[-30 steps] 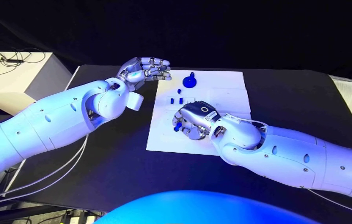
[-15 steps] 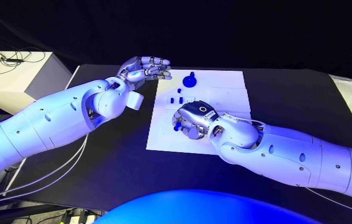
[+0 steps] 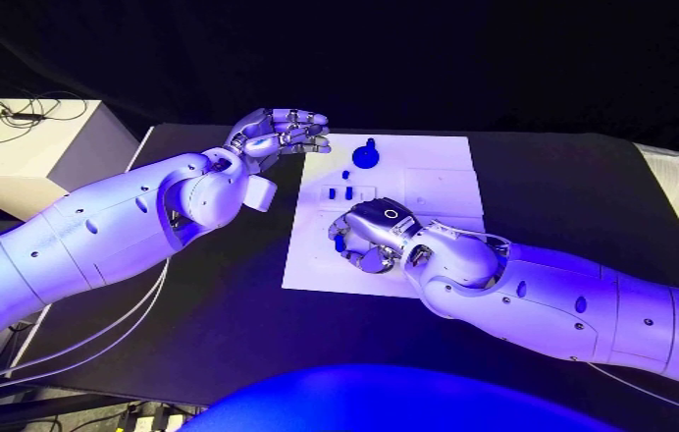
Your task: Assemble the parts on the task board
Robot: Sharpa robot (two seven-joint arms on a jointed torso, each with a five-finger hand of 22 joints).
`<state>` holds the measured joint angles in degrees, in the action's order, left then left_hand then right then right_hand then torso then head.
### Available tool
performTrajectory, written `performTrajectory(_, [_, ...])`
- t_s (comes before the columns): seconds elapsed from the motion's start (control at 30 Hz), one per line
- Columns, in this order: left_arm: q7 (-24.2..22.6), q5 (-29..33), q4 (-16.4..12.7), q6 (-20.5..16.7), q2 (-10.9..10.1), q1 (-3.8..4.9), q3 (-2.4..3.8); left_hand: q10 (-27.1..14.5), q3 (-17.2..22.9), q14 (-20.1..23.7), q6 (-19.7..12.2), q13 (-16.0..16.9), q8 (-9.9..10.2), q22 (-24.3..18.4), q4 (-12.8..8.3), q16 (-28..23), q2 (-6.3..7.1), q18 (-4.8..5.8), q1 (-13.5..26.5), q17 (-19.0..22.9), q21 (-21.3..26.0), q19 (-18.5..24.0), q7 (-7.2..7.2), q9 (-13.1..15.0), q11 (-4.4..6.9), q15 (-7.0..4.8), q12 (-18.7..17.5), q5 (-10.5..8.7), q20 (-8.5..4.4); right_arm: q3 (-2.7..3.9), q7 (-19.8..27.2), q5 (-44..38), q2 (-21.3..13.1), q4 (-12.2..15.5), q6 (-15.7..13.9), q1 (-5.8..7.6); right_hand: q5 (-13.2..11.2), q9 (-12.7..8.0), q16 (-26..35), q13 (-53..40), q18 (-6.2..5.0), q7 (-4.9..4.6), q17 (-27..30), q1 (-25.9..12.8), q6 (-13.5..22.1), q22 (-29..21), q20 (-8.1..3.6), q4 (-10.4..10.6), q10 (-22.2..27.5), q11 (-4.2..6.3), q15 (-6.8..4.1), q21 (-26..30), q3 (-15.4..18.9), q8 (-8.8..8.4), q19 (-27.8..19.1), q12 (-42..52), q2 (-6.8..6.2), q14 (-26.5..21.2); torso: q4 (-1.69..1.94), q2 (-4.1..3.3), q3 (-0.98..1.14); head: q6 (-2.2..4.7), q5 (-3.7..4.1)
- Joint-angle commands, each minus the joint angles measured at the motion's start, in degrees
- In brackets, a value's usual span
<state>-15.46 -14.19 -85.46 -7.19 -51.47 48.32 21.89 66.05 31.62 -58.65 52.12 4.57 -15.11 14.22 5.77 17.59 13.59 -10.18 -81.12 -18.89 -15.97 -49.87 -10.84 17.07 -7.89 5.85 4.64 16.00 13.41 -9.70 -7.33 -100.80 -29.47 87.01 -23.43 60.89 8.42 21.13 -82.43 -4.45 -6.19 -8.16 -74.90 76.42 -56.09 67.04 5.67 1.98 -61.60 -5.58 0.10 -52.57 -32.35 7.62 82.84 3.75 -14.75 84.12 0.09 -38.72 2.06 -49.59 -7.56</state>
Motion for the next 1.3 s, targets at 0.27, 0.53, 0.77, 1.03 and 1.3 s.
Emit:
performTrajectory(0.27, [-0.3, 0.3, -0.1, 1.0, 0.0, -0.04, 0.04, 0.1, 0.0, -0.5, 0.2, -0.1, 0.1, -0.1, -0.2, -0.3, -0.29, -0.23, -0.4, -0.1, 0.3, -0.6, -0.39, -0.1, -0.29, 0.17, -0.3, 0.13, -0.02, -0.01, 1.1, 0.6, -0.4, 0.1, -2.7, -0.03, 0.4, -0.8, 1.8, 0.5, -1.01, -0.64, 1.3, 2.3, 3.7, -2.6, 0.36, 0.2, 4.6, -0.62, 0.82, 4.2, 5.7, -2.24, -1.1, 1.7, 1.01, 2.1, 0.01, -0.01, 0.02, 0.10, 0.11])
performTrajectory(0.53, [-0.2, 0.3, -0.1, 1.0, 0.0, -0.04, 0.04, 0.1, 0.0, -0.5, 0.2, -0.1, 0.1, -0.2, -0.2, -0.4, -0.31, -0.24, -0.4, -0.1, 0.4, -0.7, -0.39, -0.1, -0.29, 0.17, -0.3, 0.15, -0.02, -0.01, 0.9, 0.8, -1.0, 0.5, -5.5, -0.03, 0.9, -1.2, 4.0, 0.5, -1.95, -0.24, 5.2, 7.1, 5.7, -7.1, 1.01, 3.1, 11.2, -1.57, 1.58, 11.3, 15.1, -3.35, -2.4, 4.6, 2.97, 0.7, 0.01, 0.02, 0.06, 0.22, 0.38])
performTrajectory(0.77, [-0.2, 0.3, 0.0, 1.1, 0.1, -0.04, 0.03, 0.1, 0.0, -0.5, 0.2, -0.1, 0.1, -0.2, -0.2, -0.4, -0.31, -0.24, -0.4, -0.1, 0.4, -0.7, -0.39, -0.1, -0.29, 0.17, -0.3, 0.15, -0.02, 0.20, 1.8, 3.1, -3.3, 2.7, -7.6, 0.11, 1.1, -1.4, 4.1, 0.4, -2.11, 0.30, 5.7, 10.3, 6.6, -8.1, 1.14, 7.3, 12.8, -1.61, 1.63, 12.6, 18.9, -3.44, -2.2, 7.3, 3.07, 0.5, -0.01, 0.10, 0.02, 0.86, 1.16])
performTrajectory(1.03, [-0.4, 0.4, 0.3, 1.1, 0.2, -0.21, 0.02, 0.1, 0.0, -0.5, 0.1, -0.1, 0.1, -0.3, -0.1, -0.5, -0.25, -0.23, -0.3, -0.2, 0.5, -0.7, -0.40, -0.1, -0.31, 0.19, -0.4, 0.13, -0.01, 1.08, 4.0, 26.5, -11.5, 6.4, -5.4, 4.40, 2.9, -1.1, 0.1, -0.3, -0.62, -1.88, -1.0, 8.4, 2.0, -2.5, -0.22, 11.9, -4.7, 0.31, 0.05, 3.3, 10.3, -1.48, 1.3, 10.4, 2.10, 3.0, -0.56, 0.44, -0.03, 2.13, 3.32])
performTrajectory(1.3, [-0.5, 0.5, 0.5, 1.1, 0.2, -1.07, 0.02, 0.1, 0.0, -0.5, 0.1, -0.1, 0.1, -0.3, -0.1, -0.5, -0.25, -0.23, -0.3, -0.2, 0.5, -0.7, -0.40, -0.1, -0.31, 0.19, -0.4, 0.13, -0.01, 1.31, -3.0, 40.9, -19.0, 8.3, 3.9, 8.46, 1.1, 2.9, -0.7, -41.1, 0.35, 1.76, -2.1, 1.3, -1.2, 0.9, -2.73, 13.7, -15.7, 4.51, -3.35, -1.3, 16.1, 4.02, 2.4, 49.4, 1.52, 3.4, -1.49, 1.31, -0.18, 2.61, 5.22])
